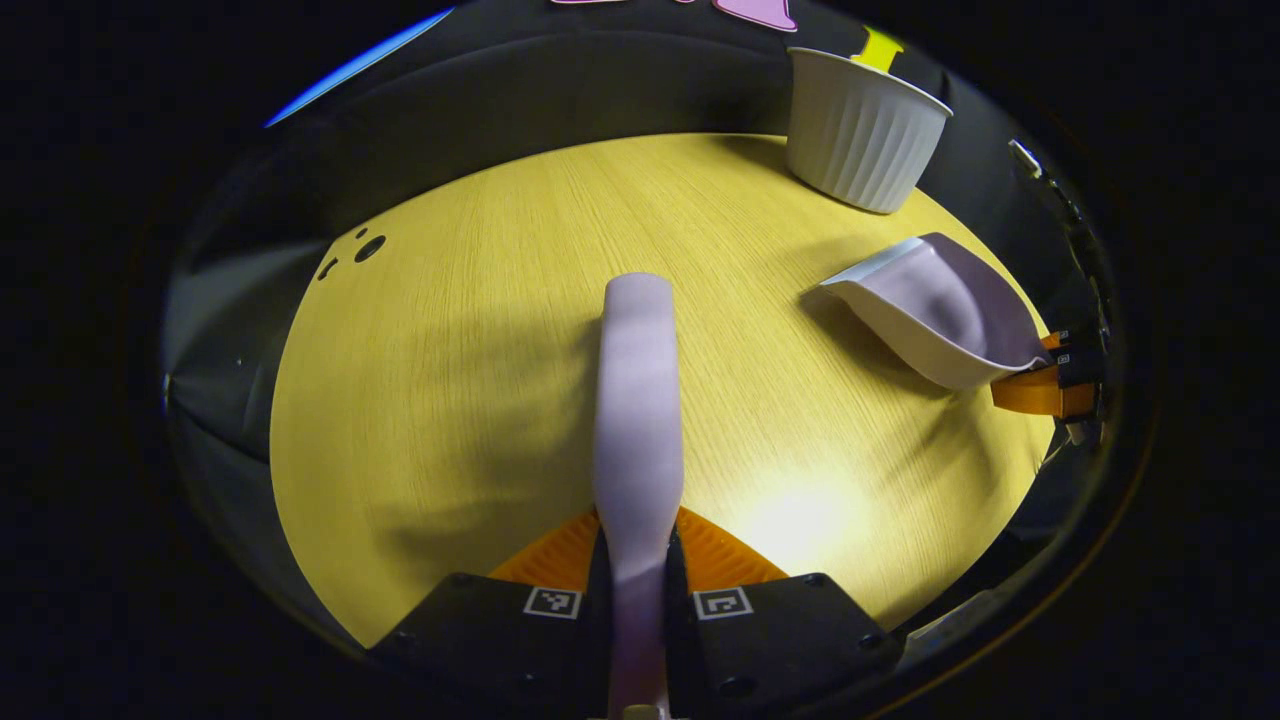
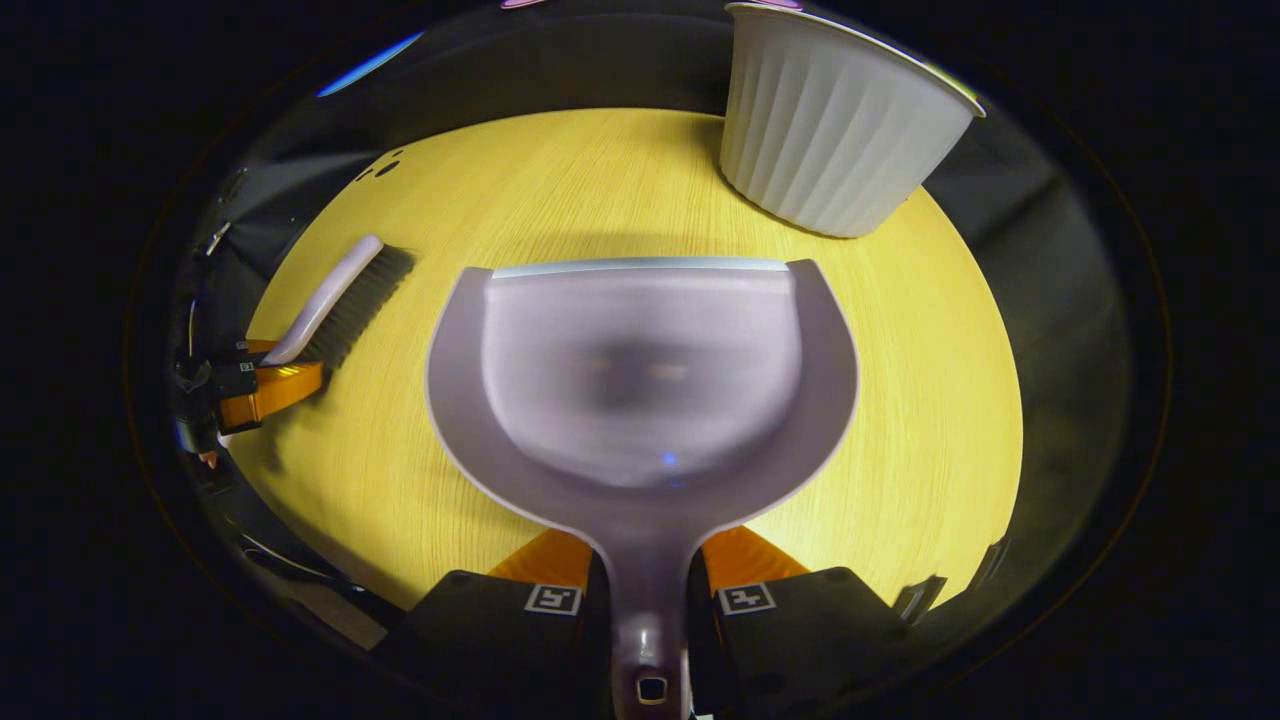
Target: Pick up the small broom and dustpan from the desktop, sweep the trash into the dustpan with the broom, and then empty the trash into the garbage bin.
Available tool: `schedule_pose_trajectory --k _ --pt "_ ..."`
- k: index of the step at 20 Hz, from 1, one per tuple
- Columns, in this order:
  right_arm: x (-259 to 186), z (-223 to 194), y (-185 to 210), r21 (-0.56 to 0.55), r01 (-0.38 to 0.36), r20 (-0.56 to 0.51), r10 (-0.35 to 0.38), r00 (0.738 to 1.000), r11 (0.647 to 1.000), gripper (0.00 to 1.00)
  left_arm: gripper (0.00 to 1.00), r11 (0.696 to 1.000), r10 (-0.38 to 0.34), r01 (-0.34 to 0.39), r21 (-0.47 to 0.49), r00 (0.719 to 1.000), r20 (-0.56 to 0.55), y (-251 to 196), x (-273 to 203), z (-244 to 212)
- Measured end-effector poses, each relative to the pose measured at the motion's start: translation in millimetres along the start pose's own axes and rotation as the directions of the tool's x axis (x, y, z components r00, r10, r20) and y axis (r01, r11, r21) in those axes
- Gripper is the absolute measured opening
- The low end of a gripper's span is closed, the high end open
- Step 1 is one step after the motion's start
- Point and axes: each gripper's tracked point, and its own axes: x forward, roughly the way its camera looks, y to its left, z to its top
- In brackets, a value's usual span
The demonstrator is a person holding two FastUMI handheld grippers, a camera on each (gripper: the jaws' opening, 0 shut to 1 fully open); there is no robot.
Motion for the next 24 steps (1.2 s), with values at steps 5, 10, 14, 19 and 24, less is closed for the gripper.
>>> schedule_pose_trajectory --k 5,10,14,19,24 --pt "7.7 -5.9 0.7 0.022 -0.006 -0.057 0.008 0.998 1.0 0.35 0.27 1.0 0.02 -0.02 0.013 1.0 -0.008 2.4 -1.9 2.2" --pt "8.0 -10.3 0.8 0.016 -0.004 -0.062 0.005 0.998 1.0 0.37 0.29 1.0 0.019 -0.018 0.015 0.999 -0.033 3.4 -1.7 -1.1" --pt "8.4 -15.1 2.1 0.016 -0.014 -0.07 0.015 0.997 1.0 0.39 0.3 1.0 0.018 -0.018 0.024 0.999 -0.033 4.1 -2.5 0.0" --pt "-9.7 -12.8 1.3 0.051 -0.038 -0.054 0.04 0.998 0.998 0.41 0.33 0.999 0.027 -0.026 0.038 1.0 -0.015 2.8 -11.6 2.7" --pt "-43.1 -4.8 -3.0 0.068 -0.061 0.009 0.06 0.998 0.996 0.41 0.36 0.999 0.025 -0.027 0.047 0.999 0.036 3.0 -41.2 12.8"
